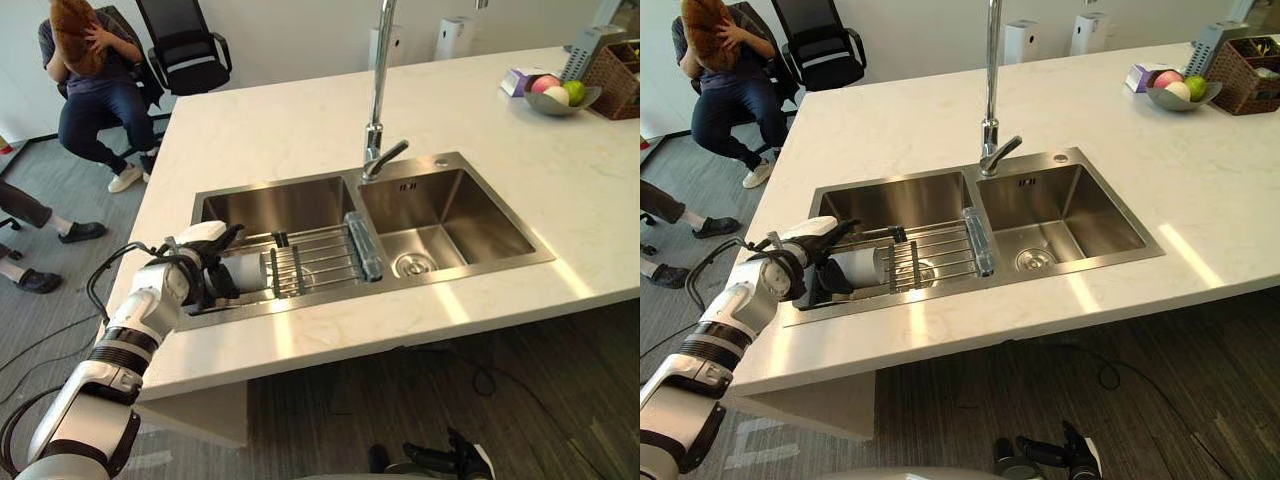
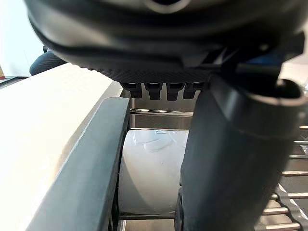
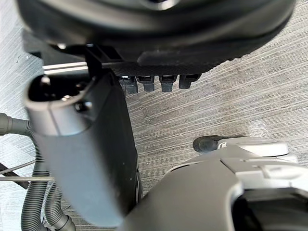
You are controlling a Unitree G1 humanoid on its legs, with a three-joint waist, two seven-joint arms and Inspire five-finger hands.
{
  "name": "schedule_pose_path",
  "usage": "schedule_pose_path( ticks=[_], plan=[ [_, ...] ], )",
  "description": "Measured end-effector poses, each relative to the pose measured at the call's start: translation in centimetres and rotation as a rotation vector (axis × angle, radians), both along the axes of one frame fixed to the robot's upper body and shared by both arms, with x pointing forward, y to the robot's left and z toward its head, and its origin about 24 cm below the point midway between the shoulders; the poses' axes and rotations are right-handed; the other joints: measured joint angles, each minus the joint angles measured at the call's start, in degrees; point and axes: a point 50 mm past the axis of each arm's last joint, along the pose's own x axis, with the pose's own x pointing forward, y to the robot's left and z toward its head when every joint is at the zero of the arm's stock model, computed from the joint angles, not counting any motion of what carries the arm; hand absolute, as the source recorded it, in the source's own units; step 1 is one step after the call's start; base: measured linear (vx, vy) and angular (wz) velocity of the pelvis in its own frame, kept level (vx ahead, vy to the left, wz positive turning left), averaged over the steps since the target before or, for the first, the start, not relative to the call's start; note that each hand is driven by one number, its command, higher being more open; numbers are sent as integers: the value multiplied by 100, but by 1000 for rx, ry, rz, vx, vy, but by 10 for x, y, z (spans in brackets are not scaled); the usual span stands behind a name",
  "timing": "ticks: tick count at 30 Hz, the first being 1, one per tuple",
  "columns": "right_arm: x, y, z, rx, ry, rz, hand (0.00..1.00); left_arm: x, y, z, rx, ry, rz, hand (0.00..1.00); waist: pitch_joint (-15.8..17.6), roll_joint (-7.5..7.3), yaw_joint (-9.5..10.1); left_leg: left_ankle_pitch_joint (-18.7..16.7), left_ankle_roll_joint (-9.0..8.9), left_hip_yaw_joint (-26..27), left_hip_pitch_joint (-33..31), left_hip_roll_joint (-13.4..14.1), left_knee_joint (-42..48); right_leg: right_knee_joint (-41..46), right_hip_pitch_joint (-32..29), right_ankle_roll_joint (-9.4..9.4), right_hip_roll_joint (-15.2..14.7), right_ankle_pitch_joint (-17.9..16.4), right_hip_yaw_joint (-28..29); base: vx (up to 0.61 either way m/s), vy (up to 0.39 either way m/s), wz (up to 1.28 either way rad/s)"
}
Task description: Walk over to the sink, pick up the cup, carry it to the dishwasher, place the cup inside the dishwasher, then close the dishwasher door
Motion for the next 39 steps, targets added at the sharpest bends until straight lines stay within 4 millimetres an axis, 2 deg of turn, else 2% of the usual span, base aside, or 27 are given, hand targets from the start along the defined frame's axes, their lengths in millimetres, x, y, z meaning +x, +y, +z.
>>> schedule_pose_path(
  ticks=[12, 19, 30, 39],
  plan=[
    [0, -2, 1, -7, -4, -6, 100, 4, -4, 11, -101, 68, -51, 100, -4, 84, -12, 5, 7, 7, -35, -12, -1, -1, -38, -3, -16, 3, 10, -13, 1, 0],
    [0, -4, 1, -11, 4, -8, 100, 6, 2, 28, -77, 62, -69, 100, -34, 134, 1, 5, 7, -14, -55, -13, -1, -1, -44, -3, -16, 4, -21, 0, 0, 0],
    [-1, -6, 0, -17, 24, -10, 100, 3, -6, 30, -77, 181, -115, 100, -63, 177, 83, 13, 17, -64, -90, -17, -2, -1, -50, -3, -26, 4, -88, 0, 0, 2],
    [1, -7, -1, -19, 44, -13, 100, 2, -6, 29, -74, 196, -118, 100, -66, 173, 116, 14, 18, -72, -87, -17, -2, -1, -41, -3, -27, 4, -98, 0, 0, 0]
  ],
)
